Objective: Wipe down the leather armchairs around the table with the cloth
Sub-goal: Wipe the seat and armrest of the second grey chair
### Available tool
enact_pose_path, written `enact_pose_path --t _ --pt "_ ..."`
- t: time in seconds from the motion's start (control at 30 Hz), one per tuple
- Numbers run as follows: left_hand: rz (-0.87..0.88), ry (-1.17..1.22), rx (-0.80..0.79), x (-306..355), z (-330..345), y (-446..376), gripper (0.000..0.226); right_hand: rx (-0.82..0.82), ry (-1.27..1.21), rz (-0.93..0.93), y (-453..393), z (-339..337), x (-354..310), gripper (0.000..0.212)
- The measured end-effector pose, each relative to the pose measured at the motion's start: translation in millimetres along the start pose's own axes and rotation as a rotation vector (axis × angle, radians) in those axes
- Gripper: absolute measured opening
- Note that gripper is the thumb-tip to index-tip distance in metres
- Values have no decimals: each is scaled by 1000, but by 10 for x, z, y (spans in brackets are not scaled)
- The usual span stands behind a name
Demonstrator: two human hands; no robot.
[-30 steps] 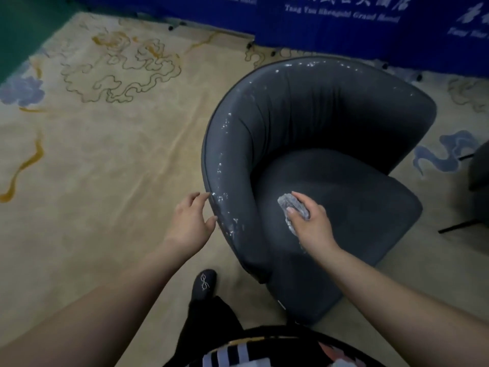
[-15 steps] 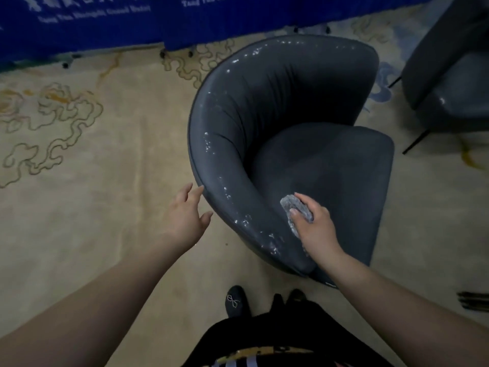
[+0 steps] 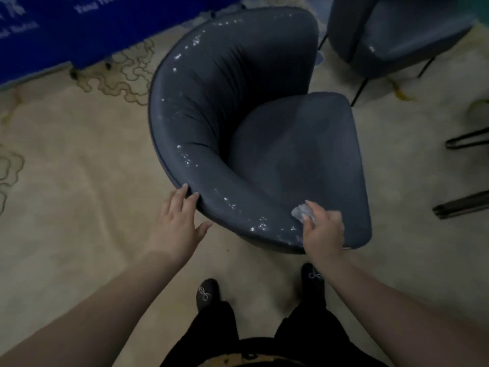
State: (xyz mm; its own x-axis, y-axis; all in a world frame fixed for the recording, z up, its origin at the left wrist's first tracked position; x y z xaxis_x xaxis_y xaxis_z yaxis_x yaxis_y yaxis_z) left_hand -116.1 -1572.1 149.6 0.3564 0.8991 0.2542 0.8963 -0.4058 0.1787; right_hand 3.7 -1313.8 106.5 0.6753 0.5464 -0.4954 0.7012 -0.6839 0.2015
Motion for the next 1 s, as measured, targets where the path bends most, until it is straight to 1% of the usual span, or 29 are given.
enact_pose_path --t 0.1,0.2,0.23,0.3,0.37,0.4,0.47,0.53,0.6,0.67,0.7,0.73,0.8,0.87,0.93,1.0 --pt "151 -57 -76 -113 -19 -73 70 94 -36 27 159 111 -268 36" --pt "258 -89 -100 -185 -28 -129 72 107 -71 -61 286 172 -455 37" --pt "272 -91 -103 -195 -27 -133 72 111 -50 -53 289 153 -430 37" --pt "286 -83 -97 -199 -17 -126 72 145 18 55 286 71 -253 38" --pt "292 -80 -91 -190 3 -127 71 191 16 210 298 -10 -63 39" --pt "290 -78 -86 -181 16 -126 71 213 -7 265 319 -19 -39 39" --pt "286 -82 -69 -150 43 -122 71 237 -26 312 374 53 -168 39" --pt "272 -75 -54 -113 70 -109 71 220 4 293 442 213 -447 41" --pt "271 -74 -43 -80 93 -100 72 208 8 183 510 344 -673 42" --pt "285 -97 -50 -65 104 -96 72 197 -15 96 525 338 -690 42" --pt "287 -102 -52 -73 102 -101 72 203 -14 80 519 294 -611 42" --pt "289 -101 -48 -88 95 -114 71 220 -10 86 504 237 -493 43" --pt "302 -87 -47 -123 83 -147 68 278 -44 156 484 114 -245 43" --pt "309 -80 -43 -175 87 -153 68 310 -84 228 493 125 -209 44" --pt "322 -77 -33 -204 106 -144 68 283 -71 234 532 287 -479 47" --pt "318 -58 -23 -205 129 -140 69 241 -82 109 615 504 -867 49"
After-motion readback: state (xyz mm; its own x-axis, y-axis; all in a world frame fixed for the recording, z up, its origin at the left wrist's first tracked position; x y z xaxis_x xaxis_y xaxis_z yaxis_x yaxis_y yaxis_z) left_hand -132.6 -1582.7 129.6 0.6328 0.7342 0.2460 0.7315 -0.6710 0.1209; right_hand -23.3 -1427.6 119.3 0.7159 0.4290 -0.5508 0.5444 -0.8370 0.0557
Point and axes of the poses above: each hand's wrist, its own y-axis away from the middle knuckle, its own z-axis out of the palm, x = y × z, the point moved 2 cm from there along -y, towards the middle knuckle, and after that the axes turned 3 degrees about y, right-handed, at the moved point
